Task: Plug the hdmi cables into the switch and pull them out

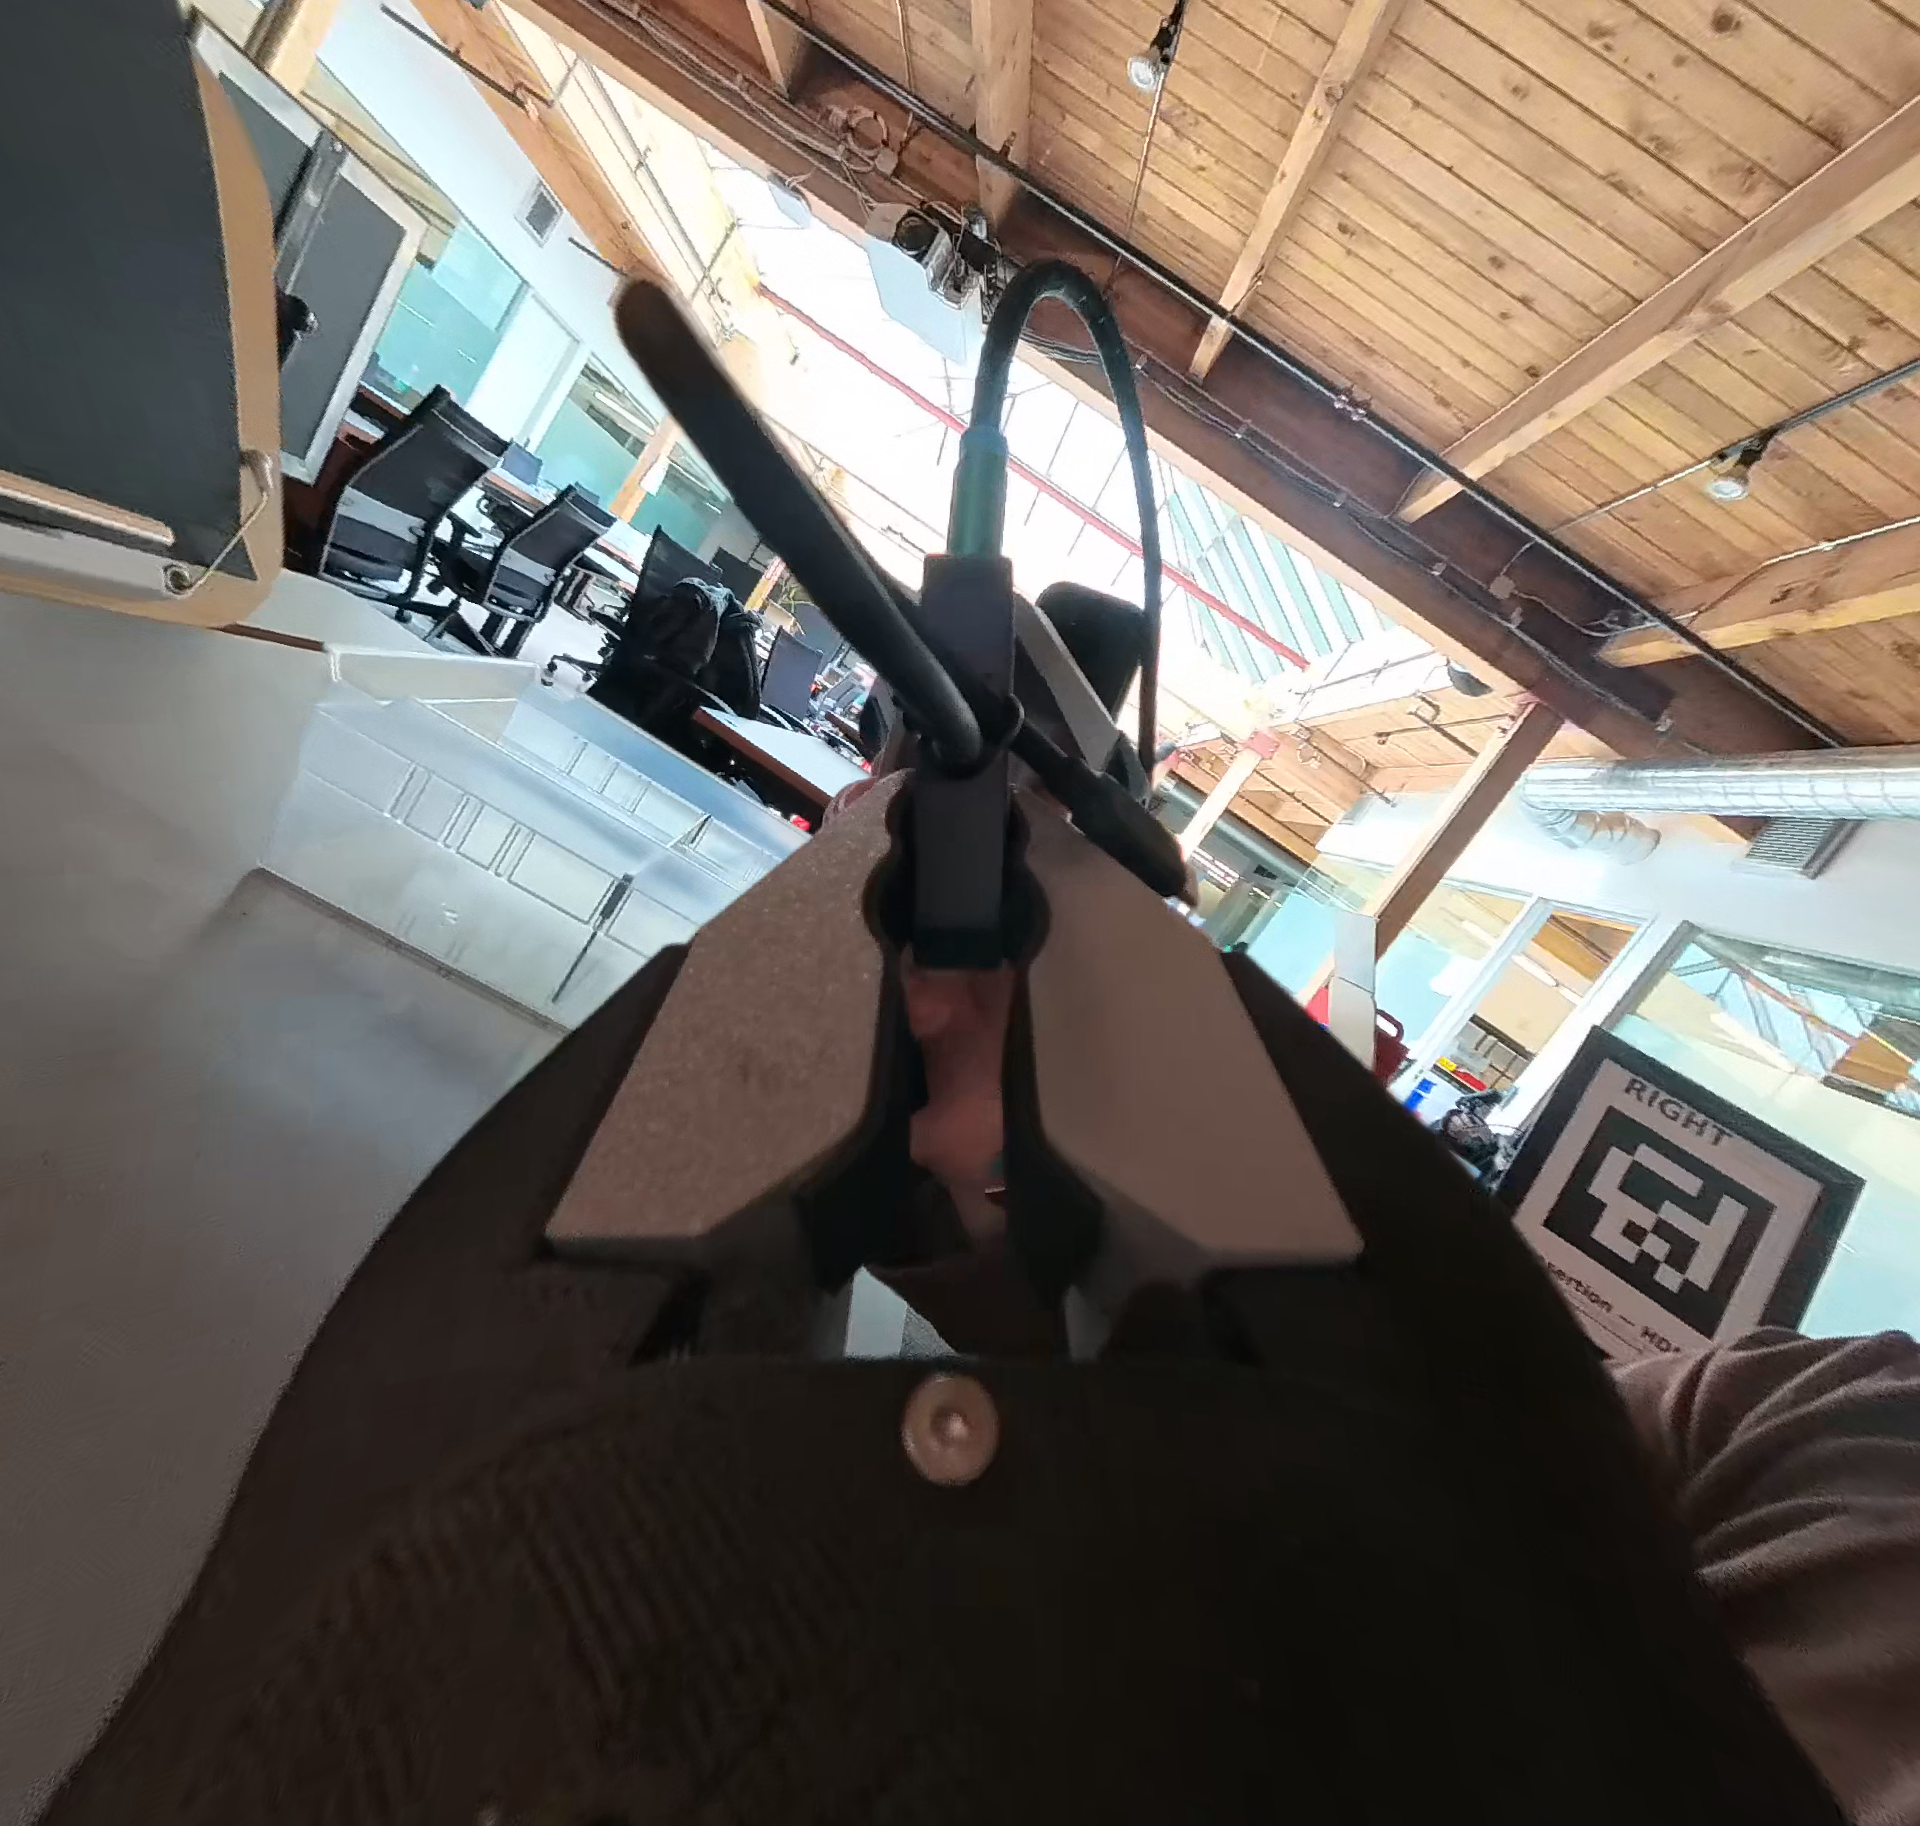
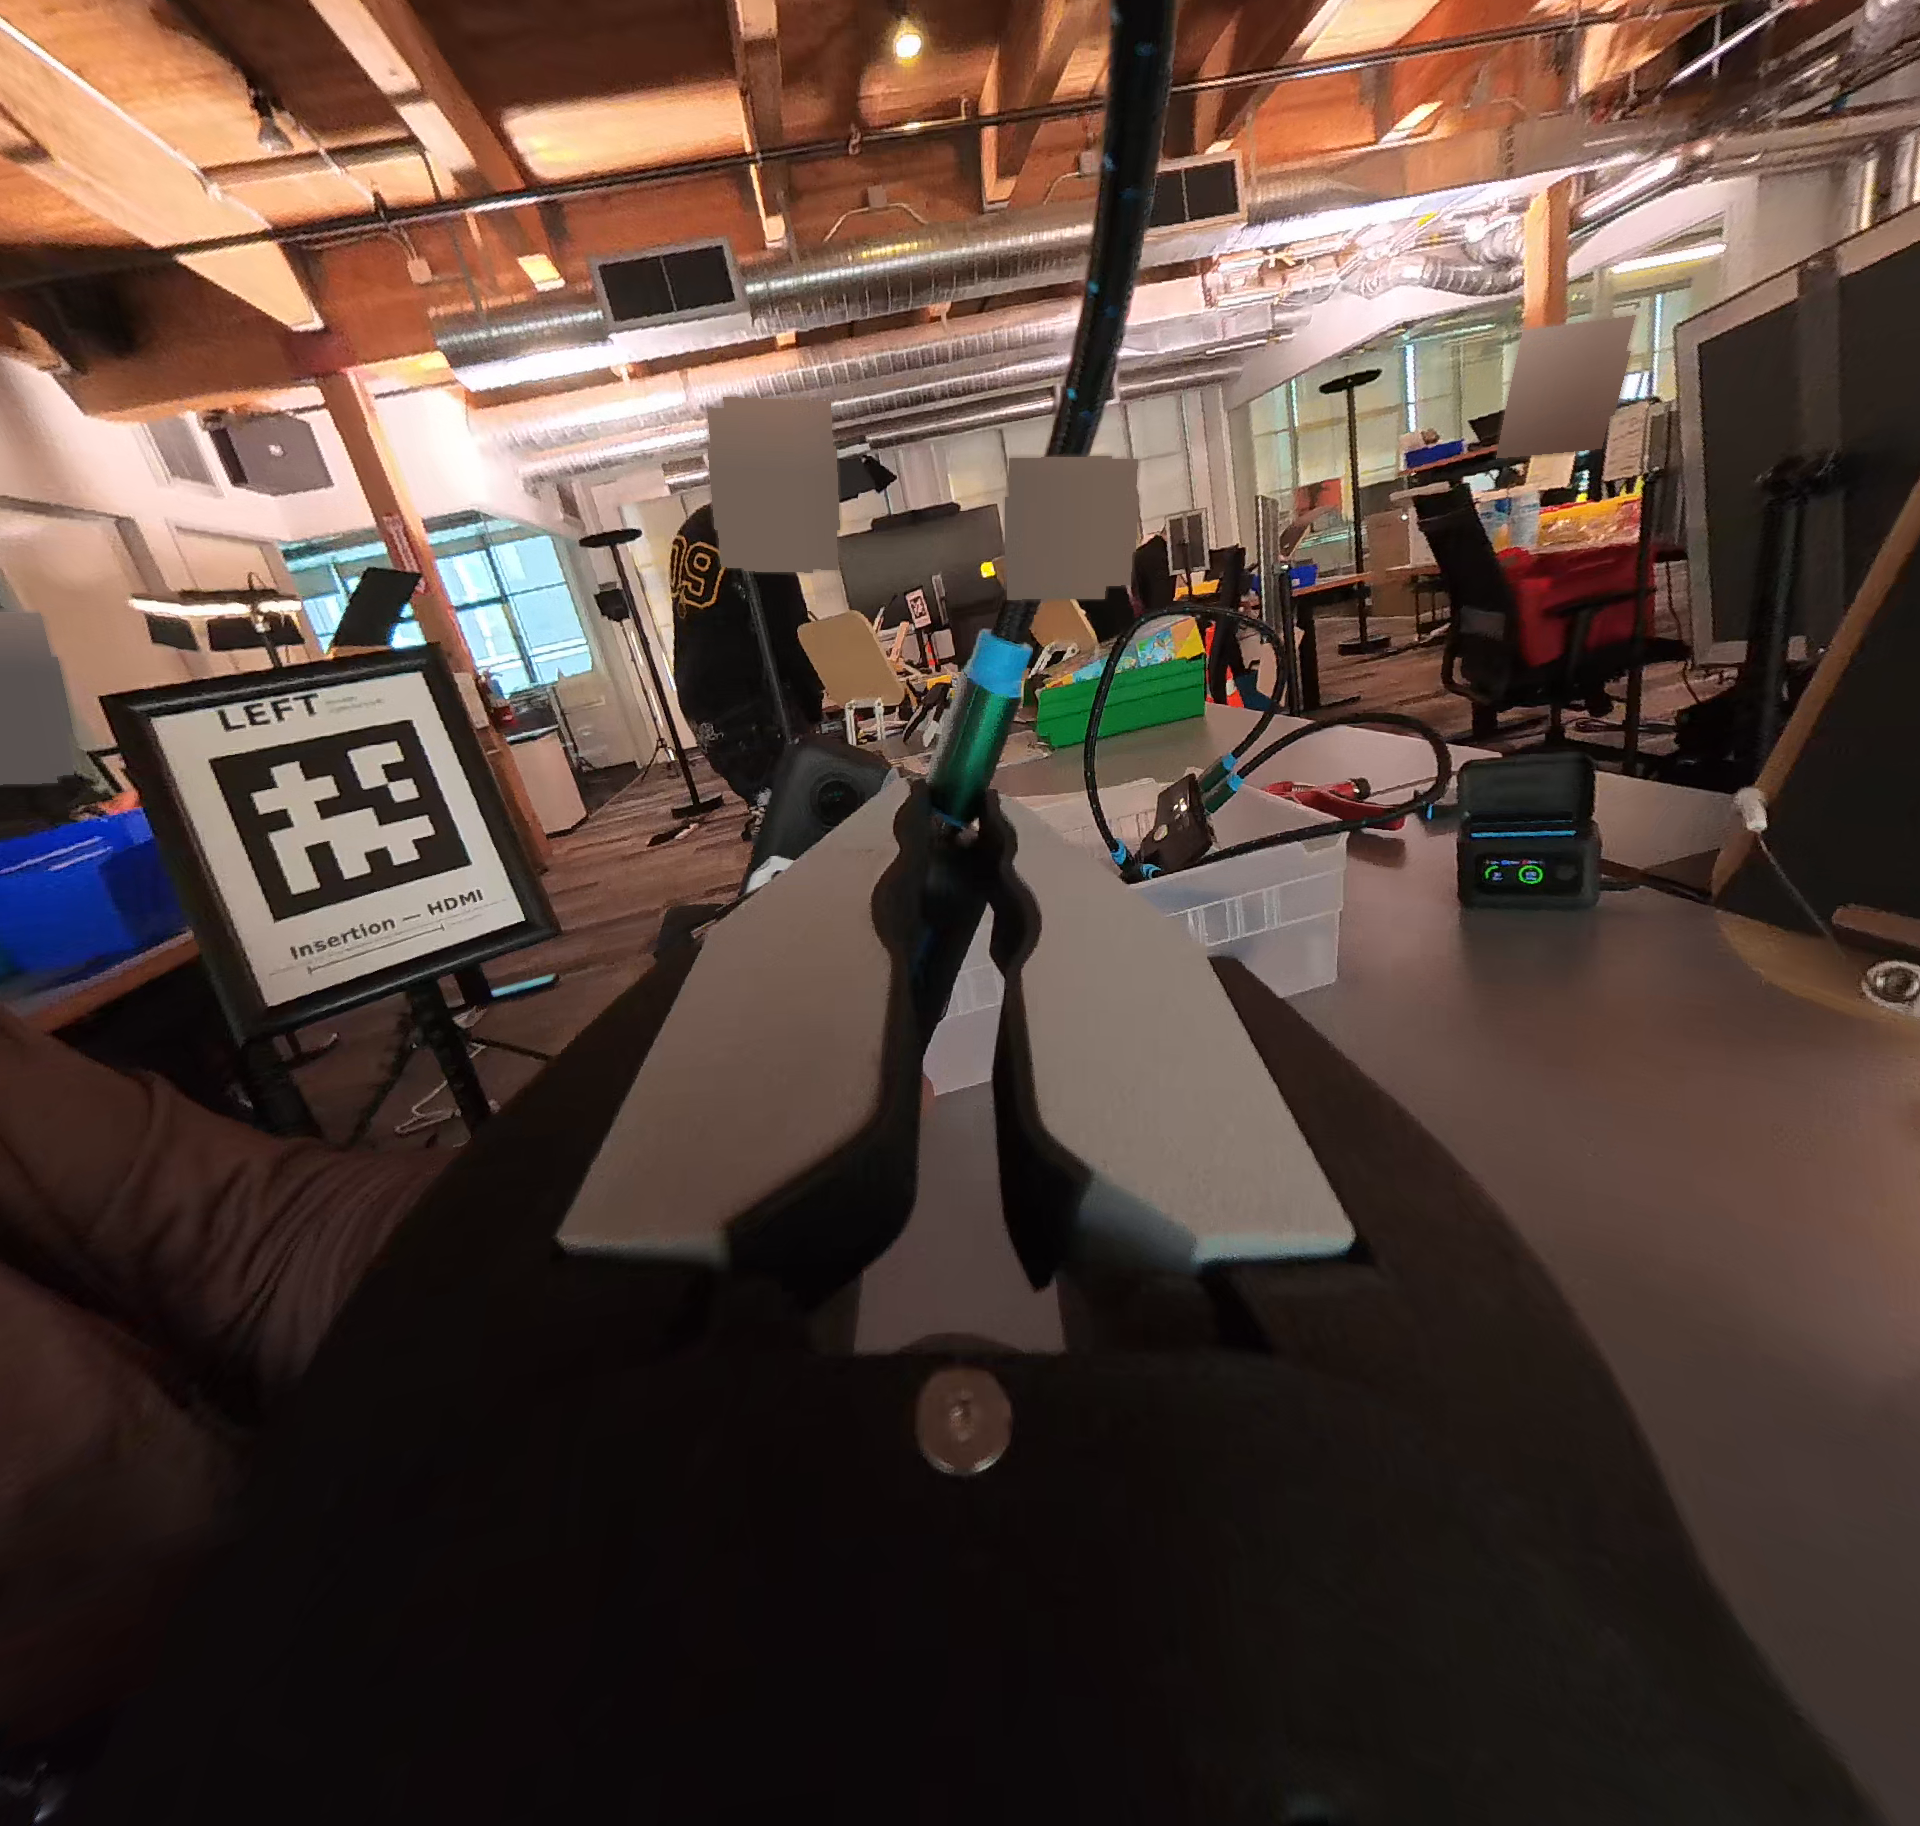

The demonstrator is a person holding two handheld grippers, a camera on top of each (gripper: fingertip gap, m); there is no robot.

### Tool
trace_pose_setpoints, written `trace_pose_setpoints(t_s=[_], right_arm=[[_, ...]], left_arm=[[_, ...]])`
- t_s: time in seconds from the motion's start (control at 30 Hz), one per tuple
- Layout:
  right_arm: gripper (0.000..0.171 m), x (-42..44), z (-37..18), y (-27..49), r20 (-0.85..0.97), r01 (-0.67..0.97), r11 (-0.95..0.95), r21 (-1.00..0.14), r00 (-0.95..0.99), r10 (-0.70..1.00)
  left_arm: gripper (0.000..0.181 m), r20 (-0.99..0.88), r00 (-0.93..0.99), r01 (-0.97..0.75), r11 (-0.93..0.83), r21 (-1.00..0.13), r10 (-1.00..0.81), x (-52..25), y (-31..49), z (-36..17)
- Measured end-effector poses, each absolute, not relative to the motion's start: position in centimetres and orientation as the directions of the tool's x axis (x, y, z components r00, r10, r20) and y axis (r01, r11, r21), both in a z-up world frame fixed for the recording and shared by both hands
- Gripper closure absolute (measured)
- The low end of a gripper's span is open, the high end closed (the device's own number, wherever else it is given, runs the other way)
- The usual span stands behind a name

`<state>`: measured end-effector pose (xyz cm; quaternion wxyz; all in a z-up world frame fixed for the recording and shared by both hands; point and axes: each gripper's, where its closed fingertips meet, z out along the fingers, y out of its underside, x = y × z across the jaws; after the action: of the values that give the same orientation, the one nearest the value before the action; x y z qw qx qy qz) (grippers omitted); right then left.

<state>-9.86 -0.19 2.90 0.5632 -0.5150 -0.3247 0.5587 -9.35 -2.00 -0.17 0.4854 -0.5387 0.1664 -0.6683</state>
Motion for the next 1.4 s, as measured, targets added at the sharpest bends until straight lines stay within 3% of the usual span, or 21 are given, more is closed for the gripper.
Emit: trace_pose_setpoints(t_s=[0.27,0.3,0.37,0.47,0.53,0.63,0.77,0.87,0.97,1.1,1.23,1.3,1.33,1.4], right_arm=[[0.165,-9.7,2.6,0.7,-0.334,-0.407,-0.250,-0.879,0.149,0.931],[0.168,-8.2,3.7,1.8,-0.385,-0.538,-0.250,-0.805,0.152,0.910],[0.167,-4.6,5.5,3.2,-0.442,-0.650,-0.293,-0.701,0.073,0.894],[0.166,-4.9,4.5,2.4,-0.306,-0.405,-0.187,-0.895,0.252,0.918],[0.166,-3.9,3.5,1.8,-0.238,-0.243,-0.155,-0.958,0.364,0.900],[0.167,2.4,3.7,2.6,-0.128,-0.089,-0.094,-0.992,0.580,0.805],[0.167,15.7,3.7,6.7,0.152,0.247,-0.144,-0.958,0.865,0.478],[0.166,21.7,-0.6,8.4,0.473,0.618,-0.406,-0.673,0.782,0.406],[0.165,26.4,-6.7,8.0,0.608,0.730,-0.630,-0.264,0.634,0.479],[0.166,26.0,-12.4,9.1,0.629,0.778,-0.622,-0.087,0.527,0.572],[0.165,24.5,-16.5,10.3,0.610,0.877,-0.450,0.168,0.266,0.747],[0.165,25.8,-16.4,10.9,0.634,0.866,-0.396,0.305,0.125,0.763],[0.156,26.7,-15.6,11.2,0.665,0.843,-0.396,0.363,0.063,0.744],[0.147,28.5,-13.9,10.8,0.689,0.799,-0.443,0.407,0.050,0.723]], left_arm=[[0.170,0.592,0.014,0.477,-0.515,-0.712,-0.806,-9.2,-1.8,-0.9],[0.170,0.585,0.010,0.429,-0.525,-0.735,-0.811,-8.4,-2.6,-1.7],[0.169,0.555,0.076,0.314,-0.508,-0.802,-0.829,-6.2,-4.3,-4.6],[0.170,0.582,0.059,0.357,-0.527,-0.771,-0.811,-6.5,-4.0,-5.0],[0.170,0.544,0.096,0.390,-0.472,-0.791,-0.833,-8.0,-2.8,-4.0],[0.170,0.505,0.157,0.333,-0.436,-0.836,-0.849,-8.7,-2.1,-3.8],[0.170,0.476,0.178,0.266,-0.423,-0.866,-0.862,-8.0,-2.3,-4.2],[0.170,0.479,0.169,0.234,-0.437,-0.868,-0.861,-6.9,-2.4,-4.7],[0.170,0.477,0.154,0.215,-0.442,-0.871,-0.865,-5.9,-2.6,-5.0],[0.170,0.476,0.139,0.205,-0.445,-0.872,-0.869,-5.1,-2.6,-5.1],[0.170,0.460,0.135,0.162,-0.438,-0.884,-0.878,-4.5,-2.9,-5.2],[0.170,0.444,0.140,0.143,-0.425,-0.894,-0.885,-4.5,-3.0,-5.2],[0.170,0.438,0.143,0.136,-0.420,-0.897,-0.888,-4.5,-2.9,-5.3],[0.170,0.426,0.151,0.131,-0.409,-0.903,-0.892,-4.7,-2.6,-5.5]])
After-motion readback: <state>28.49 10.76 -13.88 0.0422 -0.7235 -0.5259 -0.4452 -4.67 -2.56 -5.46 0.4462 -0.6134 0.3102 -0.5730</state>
